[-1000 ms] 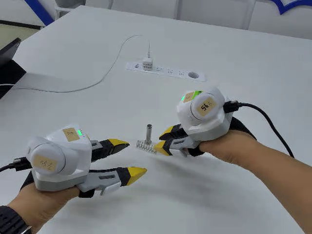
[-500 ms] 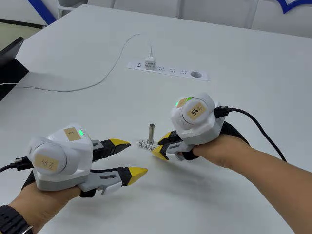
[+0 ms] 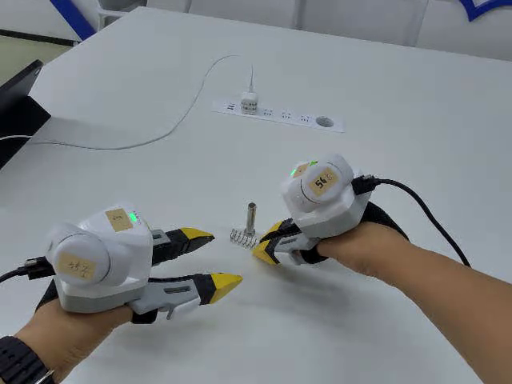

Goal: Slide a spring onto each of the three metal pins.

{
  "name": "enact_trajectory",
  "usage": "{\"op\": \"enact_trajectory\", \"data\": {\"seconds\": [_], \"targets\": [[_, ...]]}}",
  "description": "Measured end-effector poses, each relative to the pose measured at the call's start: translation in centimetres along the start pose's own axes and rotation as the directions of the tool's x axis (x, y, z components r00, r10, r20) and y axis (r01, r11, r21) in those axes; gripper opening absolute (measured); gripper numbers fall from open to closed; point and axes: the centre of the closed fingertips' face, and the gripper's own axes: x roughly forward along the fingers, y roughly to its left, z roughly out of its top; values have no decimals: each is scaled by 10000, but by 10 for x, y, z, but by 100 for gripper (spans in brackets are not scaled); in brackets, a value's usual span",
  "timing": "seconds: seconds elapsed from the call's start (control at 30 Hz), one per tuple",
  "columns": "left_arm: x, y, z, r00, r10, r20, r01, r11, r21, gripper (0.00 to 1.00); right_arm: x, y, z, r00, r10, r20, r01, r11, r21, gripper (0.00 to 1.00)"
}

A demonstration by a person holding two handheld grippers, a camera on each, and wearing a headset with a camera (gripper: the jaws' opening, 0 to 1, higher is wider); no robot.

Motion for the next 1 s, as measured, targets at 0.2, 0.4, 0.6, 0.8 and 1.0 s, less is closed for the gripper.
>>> {"op": "enact_trajectory", "data": {"seconds": [0.2,0.4,0.6,0.8,1.0], "targets": [[-1,1,1,10000,36,2,-36,10000,35,42,-2,4,-1,9999,86,-64,-87,9998,-171,11],[0,0,0,10000,30,-31,-30,10000,44,42,-11,13,0,9996,248,-129,-254,9985,-475,11],[3,-3,1,9999,-86,-78,87,9998,153,41,-27,22,1,9991,370,-205,-389,9937,-1049,11],[7,-10,4,9995,-306,-112,310,9986,418,39,-42,35,3,9965,760,-355,-808,9837,-1610,11],[9,-14,5,9988,-473,-108,479,9966,675,37,-52,43,0,9936,973,-573,-1070,9734,-2026,11]]}}
